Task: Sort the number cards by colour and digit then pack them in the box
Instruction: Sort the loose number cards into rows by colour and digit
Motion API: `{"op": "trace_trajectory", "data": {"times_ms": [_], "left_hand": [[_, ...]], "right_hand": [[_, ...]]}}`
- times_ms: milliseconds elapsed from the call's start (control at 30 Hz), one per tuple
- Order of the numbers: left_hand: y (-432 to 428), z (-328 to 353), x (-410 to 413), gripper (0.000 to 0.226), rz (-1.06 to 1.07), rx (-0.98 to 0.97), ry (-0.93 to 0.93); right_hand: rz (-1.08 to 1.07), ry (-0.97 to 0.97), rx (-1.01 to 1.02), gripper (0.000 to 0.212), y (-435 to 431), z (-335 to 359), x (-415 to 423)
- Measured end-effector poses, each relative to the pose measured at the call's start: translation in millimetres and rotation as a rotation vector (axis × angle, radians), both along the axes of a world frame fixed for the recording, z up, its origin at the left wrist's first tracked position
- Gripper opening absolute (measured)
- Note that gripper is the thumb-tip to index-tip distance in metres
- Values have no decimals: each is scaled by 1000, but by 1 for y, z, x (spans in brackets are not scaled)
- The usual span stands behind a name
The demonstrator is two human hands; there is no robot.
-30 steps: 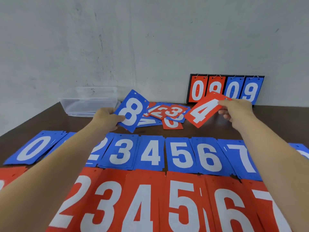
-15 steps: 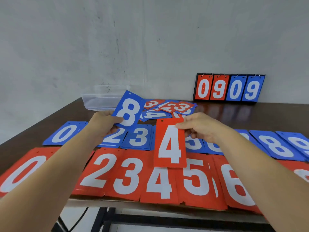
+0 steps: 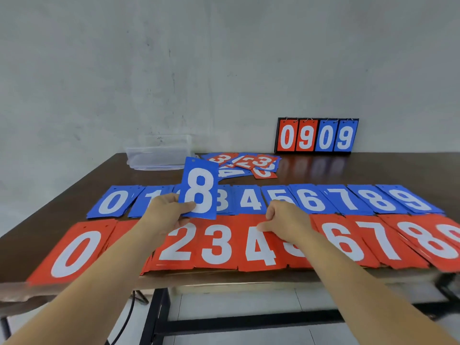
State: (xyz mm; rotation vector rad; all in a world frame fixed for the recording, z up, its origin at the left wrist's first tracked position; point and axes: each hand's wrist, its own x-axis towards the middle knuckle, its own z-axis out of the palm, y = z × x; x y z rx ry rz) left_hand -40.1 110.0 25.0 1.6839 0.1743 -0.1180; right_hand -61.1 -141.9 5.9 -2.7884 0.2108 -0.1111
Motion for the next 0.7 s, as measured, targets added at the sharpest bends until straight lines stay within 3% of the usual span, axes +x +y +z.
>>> {"op": "trace_trajectory", "data": {"times_ms": [100,300,433,700], "left_hand": [[-6,0,-9,23,-12,9,-12],[-35,3,-28,15,-55,-46,-6],[-67,7,-38,14,-79,-35,-7],[-123,12,-36,20,-110,1,-80]], "right_hand": [[-66,-86,67,22,5,-2,-7],[26,-97,812,22,24,11,-31],[26,-84,941,18,14,16,-39],[-112,-209,939,5,-72,31,-54]]}}
